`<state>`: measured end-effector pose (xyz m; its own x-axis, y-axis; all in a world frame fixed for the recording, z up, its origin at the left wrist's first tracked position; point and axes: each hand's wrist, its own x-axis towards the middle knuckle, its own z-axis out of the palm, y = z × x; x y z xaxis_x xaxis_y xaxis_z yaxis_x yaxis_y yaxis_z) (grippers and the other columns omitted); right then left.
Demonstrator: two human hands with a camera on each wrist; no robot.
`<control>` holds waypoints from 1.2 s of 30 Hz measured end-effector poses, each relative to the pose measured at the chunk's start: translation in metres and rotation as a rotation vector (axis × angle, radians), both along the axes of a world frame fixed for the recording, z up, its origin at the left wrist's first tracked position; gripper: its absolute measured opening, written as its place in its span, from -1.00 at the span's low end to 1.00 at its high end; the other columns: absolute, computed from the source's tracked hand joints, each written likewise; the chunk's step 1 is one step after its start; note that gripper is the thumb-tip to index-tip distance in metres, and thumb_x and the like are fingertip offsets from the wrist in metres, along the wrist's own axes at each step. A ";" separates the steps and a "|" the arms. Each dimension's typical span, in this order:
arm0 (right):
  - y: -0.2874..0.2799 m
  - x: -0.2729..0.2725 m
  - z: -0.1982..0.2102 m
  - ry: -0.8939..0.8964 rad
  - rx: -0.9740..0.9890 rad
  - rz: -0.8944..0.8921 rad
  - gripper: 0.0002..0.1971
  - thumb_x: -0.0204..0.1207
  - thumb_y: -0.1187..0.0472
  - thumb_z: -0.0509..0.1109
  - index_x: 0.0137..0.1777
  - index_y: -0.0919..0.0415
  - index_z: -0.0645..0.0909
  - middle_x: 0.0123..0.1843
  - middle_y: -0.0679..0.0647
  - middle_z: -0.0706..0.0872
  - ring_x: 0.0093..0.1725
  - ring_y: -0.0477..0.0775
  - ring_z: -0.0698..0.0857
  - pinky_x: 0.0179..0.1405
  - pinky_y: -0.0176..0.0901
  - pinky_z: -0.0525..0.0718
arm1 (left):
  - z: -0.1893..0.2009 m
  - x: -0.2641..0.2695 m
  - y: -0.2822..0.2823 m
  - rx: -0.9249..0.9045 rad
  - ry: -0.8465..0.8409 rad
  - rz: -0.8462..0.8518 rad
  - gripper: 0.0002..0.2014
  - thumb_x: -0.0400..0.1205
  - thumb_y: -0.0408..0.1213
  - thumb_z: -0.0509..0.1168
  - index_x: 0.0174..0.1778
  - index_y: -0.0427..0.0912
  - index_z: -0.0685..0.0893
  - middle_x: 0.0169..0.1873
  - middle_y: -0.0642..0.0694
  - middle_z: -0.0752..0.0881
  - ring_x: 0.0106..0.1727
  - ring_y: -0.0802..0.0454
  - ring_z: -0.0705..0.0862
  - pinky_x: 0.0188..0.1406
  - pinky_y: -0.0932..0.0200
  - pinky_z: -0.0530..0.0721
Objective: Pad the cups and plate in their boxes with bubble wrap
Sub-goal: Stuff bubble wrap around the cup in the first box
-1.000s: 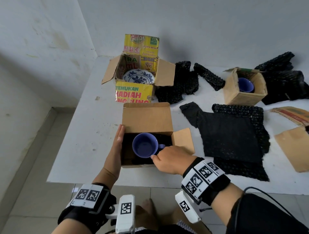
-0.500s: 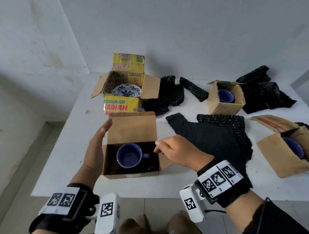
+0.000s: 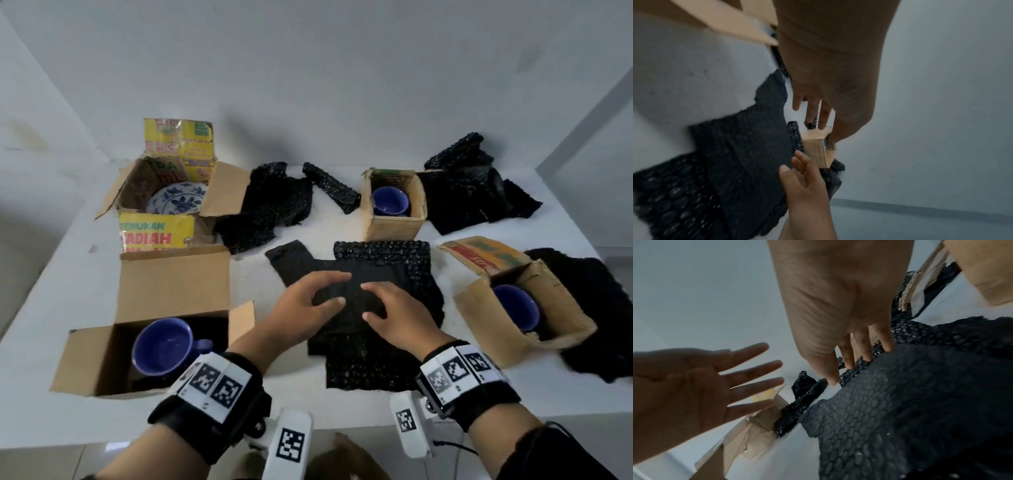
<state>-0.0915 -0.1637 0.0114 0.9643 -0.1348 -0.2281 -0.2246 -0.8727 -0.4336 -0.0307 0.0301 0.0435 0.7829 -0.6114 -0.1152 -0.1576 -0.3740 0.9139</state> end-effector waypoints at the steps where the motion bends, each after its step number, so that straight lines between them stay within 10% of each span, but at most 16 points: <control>1: -0.007 0.000 -0.005 0.036 -0.016 0.019 -0.38 0.51 -0.03 0.39 0.55 -0.08 0.29 0.58 -0.08 0.32 0.56 0.00 0.30 0.42 -0.08 0.43 | -0.008 0.000 -0.012 0.065 -0.023 -0.023 -0.60 0.57 -0.23 0.37 0.34 0.10 0.59 0.33 0.11 0.59 0.38 0.20 0.50 0.40 0.22 0.41; 8: -0.023 -0.002 -0.036 0.357 -0.256 0.217 0.00 0.37 -0.24 0.46 0.66 -0.14 -0.10 0.70 0.07 -0.23 0.66 0.21 -0.22 0.59 0.22 0.05 | -0.064 -0.002 -0.050 0.493 -0.080 -0.148 -0.30 0.45 -0.17 0.47 0.53 0.05 0.39 0.58 0.04 0.30 0.59 0.04 0.26 0.53 0.14 0.28; 17: -0.031 0.014 -0.026 0.236 -0.235 0.233 -0.55 0.66 -0.06 0.12 0.56 -0.19 0.29 0.60 0.06 0.28 0.55 0.18 0.24 0.42 0.10 0.34 | -0.072 -0.003 -0.059 0.745 -0.124 -0.189 -0.17 0.45 0.09 0.42 0.60 0.14 0.19 0.61 0.08 0.18 0.62 0.00 0.10 0.55 -0.02 0.17; 21: -0.033 0.031 -0.002 0.070 -0.218 0.208 -0.69 0.68 0.01 0.10 0.38 -0.04 0.40 0.31 0.03 0.59 0.27 0.16 0.56 0.17 0.05 0.43 | -0.057 0.011 -0.065 0.615 -0.249 0.001 -0.61 0.64 -0.15 0.17 0.41 0.15 0.48 0.43 0.09 0.48 0.46 -0.02 0.39 0.36 -0.02 0.32; 28: -0.040 0.046 0.032 -0.455 -0.047 0.145 -0.76 0.45 0.10 0.48 0.00 0.16 0.54 -0.20 -0.01 0.70 -0.29 0.15 0.65 -0.29 -0.14 0.40 | -0.014 0.045 -0.064 0.235 -0.098 0.137 -0.80 0.66 -0.28 0.21 0.16 0.07 0.53 0.00 0.02 0.73 -0.01 -0.03 0.69 0.09 -0.04 0.62; 36: -0.041 0.038 0.025 -0.379 -0.012 0.100 -0.87 0.55 0.14 0.36 -0.10 0.19 0.54 -0.34 -0.03 0.61 -0.33 0.19 0.64 -0.41 -0.17 0.26 | -0.011 0.053 -0.057 0.291 -0.158 0.046 -0.80 0.58 -0.34 0.32 -0.12 0.07 0.47 -0.16 0.04 0.77 -0.17 -0.02 0.65 -0.11 0.11 0.59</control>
<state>-0.0535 -0.2050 0.0364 0.9884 -0.0367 0.1474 0.0355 -0.8876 -0.4593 0.0219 -0.0268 0.0330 0.8310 -0.5345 -0.1544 -0.2661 -0.6256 0.7333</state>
